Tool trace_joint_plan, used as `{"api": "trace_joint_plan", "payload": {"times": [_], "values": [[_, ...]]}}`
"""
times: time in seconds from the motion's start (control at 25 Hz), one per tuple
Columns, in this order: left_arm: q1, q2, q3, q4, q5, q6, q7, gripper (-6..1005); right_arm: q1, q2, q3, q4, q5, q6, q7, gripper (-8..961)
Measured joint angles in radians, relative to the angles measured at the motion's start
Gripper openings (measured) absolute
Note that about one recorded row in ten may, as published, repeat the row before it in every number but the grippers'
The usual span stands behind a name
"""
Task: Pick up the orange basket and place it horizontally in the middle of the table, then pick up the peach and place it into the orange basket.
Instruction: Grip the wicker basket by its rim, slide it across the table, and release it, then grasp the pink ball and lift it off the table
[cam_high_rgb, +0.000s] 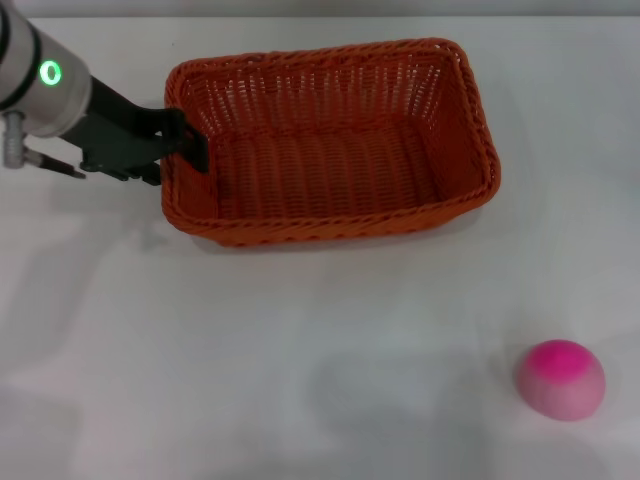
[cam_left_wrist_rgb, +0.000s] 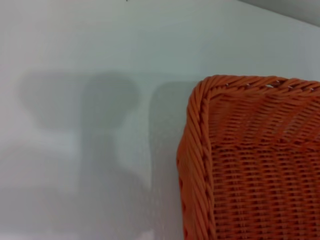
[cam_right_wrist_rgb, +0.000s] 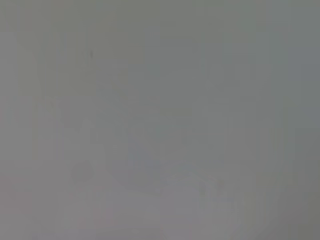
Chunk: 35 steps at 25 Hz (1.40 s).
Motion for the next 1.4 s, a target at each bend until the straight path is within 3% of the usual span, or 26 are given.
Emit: {"api": "trace_joint_plan", "payload": {"times": [0.2, 0.6, 0.84, 1.12, 1.4], "values": [[0.048, -0.011, -0.029, -0.082, 0.002, 0.039, 0.000, 552, 0.006, -0.003, 0.000, -0.006, 0.000, 0.000, 0.000, 864], [0.193, -0.027, -0.128, -0.384, 0.010, 0.097, -0.001, 551, 0.011, -0.003, -0.021, -0.012, -0.002, -0.021, 0.011, 864], [0.233, -0.039, -0.140, -0.437, 0.086, 0.048, -0.001, 551, 0.009, -0.003, -0.046, -0.017, -0.002, -0.027, 0.033, 864], [0.286, -0.045, -0.135, -0.447, 0.138, -0.077, -0.001, 552, 0.003, -0.003, -0.067, -0.036, -0.002, -0.030, 0.080, 864], [0.409, -0.044, -0.103, -0.457, 0.155, -0.344, -0.001, 545, 0.003, -0.005, -0.088, -0.036, -0.001, -0.030, 0.082, 864]]}}
